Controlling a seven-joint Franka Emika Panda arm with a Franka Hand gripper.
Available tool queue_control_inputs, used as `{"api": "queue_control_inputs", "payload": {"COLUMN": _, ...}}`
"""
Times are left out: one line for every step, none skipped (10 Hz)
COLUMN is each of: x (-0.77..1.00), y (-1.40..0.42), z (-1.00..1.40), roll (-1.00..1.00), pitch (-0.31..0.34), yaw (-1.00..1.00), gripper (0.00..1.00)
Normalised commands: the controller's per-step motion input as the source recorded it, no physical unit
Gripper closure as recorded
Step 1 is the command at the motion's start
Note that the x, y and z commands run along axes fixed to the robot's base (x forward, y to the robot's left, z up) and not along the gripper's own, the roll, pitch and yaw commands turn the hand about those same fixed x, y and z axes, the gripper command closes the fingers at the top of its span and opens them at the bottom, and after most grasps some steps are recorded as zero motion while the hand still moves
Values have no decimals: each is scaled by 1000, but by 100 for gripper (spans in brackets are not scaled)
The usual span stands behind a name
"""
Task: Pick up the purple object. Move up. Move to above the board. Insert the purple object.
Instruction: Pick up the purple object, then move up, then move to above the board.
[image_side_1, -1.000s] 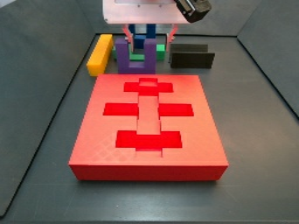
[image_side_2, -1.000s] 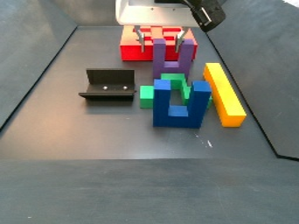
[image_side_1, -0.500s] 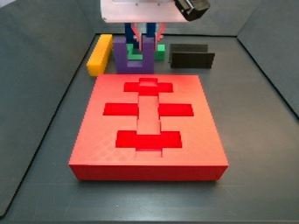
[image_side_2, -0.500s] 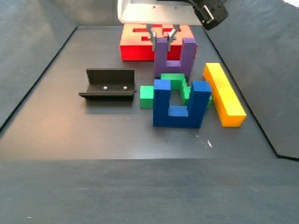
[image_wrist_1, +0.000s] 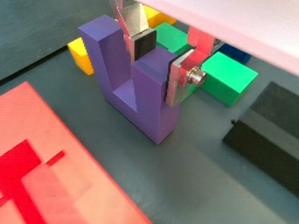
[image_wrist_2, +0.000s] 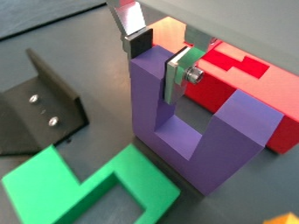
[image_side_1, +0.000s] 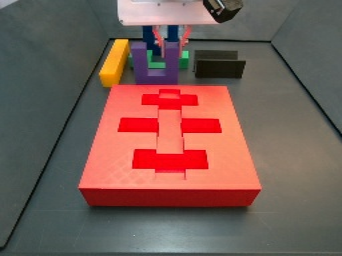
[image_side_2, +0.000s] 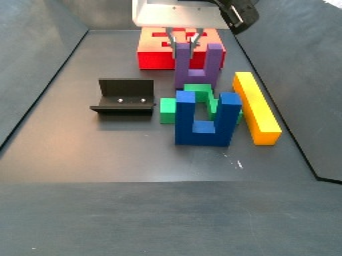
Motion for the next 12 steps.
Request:
{"api": "queue_control_inputs", "payload": {"x": 0, "y": 0, "z": 0, "roll": 0, "pitch": 0, "yaw": 0, "gripper": 100}}
{"api": "queue_control_inputs", "payload": {"x": 0, "y": 0, "z": 0, "roll": 0, "pitch": 0, "yaw": 0, "gripper": 100}}
{"api": "queue_control_inputs", "payload": {"x": 0, "y": 0, "z": 0, "roll": 0, "pitch": 0, "yaw": 0, "gripper": 100}}
{"api": "queue_control_inputs", "payload": {"x": 0, "y": 0, "z": 0, "roll": 0, "pitch": 0, "yaw": 0, "gripper": 100}}
{"api": "queue_control_inputs", "payload": {"x": 0, "y": 0, "z": 0, "roll": 0, "pitch": 0, "yaw": 0, "gripper": 100}}
{"api": "queue_control_inputs", "payload": {"x": 0, "y": 0, "z": 0, "roll": 0, "pitch": 0, "yaw": 0, "gripper": 100}}
{"api": "queue_control_inputs", "payload": {"x": 0, "y": 0, "z": 833, "roll": 0, "pitch": 0, "yaw": 0, "gripper": 100}}
{"api": "queue_control_inputs", "payload": {"x": -42, "y": 31, "z": 791, "roll": 2, "pitch": 22, "yaw": 4, "gripper": 100}}
{"api": "queue_control_inputs", "payload": {"x": -74, "y": 14, "z": 514, "roll": -38, "pitch": 17, "yaw": 2, "gripper": 100}}
{"api": "queue_control_inputs", "payload": {"x": -44, "y": 10, "z": 315, "roll": -62, "pitch": -5, "yaw": -4, "gripper": 100}}
{"api": "queue_control_inputs", "payload": {"x": 0, "y": 0, "z": 1400, "roll": 0, "pitch": 0, "yaw": 0, "gripper": 100}}
{"api": "queue_control_inputs", "payload": {"x": -17, "y": -3, "z": 1400, "roll": -3, "pitch": 26, "yaw": -3, "gripper": 100}}
